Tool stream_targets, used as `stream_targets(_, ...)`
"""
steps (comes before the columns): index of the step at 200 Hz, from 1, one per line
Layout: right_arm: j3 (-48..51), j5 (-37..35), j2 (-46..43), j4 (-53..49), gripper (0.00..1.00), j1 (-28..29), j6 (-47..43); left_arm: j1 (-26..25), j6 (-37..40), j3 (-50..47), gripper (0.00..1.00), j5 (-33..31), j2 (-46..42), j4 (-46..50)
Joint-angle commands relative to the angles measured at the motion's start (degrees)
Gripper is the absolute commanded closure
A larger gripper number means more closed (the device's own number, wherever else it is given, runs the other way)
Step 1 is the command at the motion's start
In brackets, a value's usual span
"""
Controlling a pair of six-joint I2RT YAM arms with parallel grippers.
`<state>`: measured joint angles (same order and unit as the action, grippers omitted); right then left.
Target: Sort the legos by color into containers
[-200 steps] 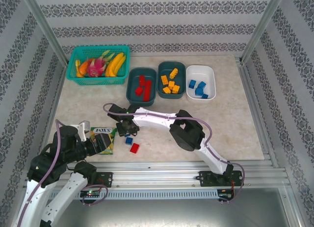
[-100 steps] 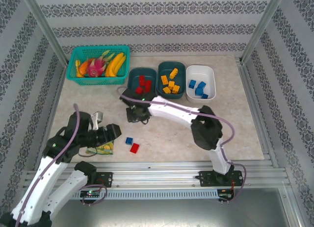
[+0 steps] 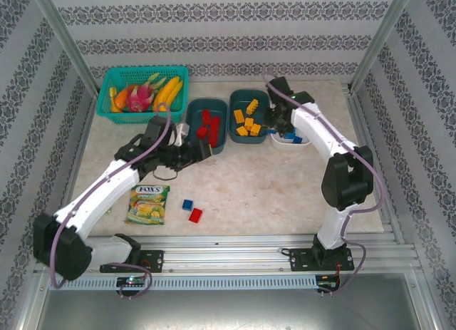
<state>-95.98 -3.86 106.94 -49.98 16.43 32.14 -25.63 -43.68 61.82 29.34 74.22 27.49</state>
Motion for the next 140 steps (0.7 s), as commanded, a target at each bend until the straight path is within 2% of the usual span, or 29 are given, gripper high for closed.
stream_targets(1, -4.9, -1.8, 4.7, -1.3, 0.82, -4.0, -4.4, -2.8, 0.5, 5.4, 0.20, -0.2, 6.4, -7.9)
stream_targets(42, -18.5, -1.2, 16.6, -0.6, 0.82, -9.4, -5.7, -4.2, -1.4, 12.2, 0.21, -0.3, 16.4, -11.9)
stream_targets(82, -35.1, -1.2, 30.0, -4.8, 0.82, -12.3, -6.4, -4.5, -1.2, 19.2, 0.21, 0.1, 24.0, -12.2)
stream_targets(120, -46.9, 0.8, 39.8, -8.3, 0.81, -14.0, -7.0, -5.0, -1.3, 23.7, 0.21, -0.7, 27.7, -11.3)
stream_targets(140, -48.6, 2.0, 42.2, -9.2, 0.80, -14.2, -7.0, -5.2, -1.2, 24.1, 0.21, -1.3, 28.0, -10.8)
